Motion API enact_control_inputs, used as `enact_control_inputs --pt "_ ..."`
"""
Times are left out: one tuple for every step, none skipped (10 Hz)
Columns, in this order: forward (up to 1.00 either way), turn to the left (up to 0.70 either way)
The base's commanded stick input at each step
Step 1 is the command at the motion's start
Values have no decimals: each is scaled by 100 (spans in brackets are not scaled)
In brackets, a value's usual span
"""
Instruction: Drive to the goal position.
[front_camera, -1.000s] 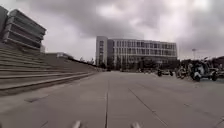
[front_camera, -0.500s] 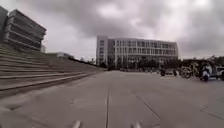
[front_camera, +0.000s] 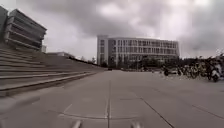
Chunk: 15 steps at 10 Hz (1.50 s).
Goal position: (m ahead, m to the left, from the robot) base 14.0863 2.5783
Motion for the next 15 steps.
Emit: enact_control_inputs --pt "85 0" --pt "85 0" --pt "85 0" --pt "85 0" --pt "85 0" --pt "85 0" --pt "85 0" --pt "85 0" --pt "85 0" --pt "85 0" --pt "85 0" --pt "85 0" --pt "85 0" --pt "85 0" --pt "85 0"
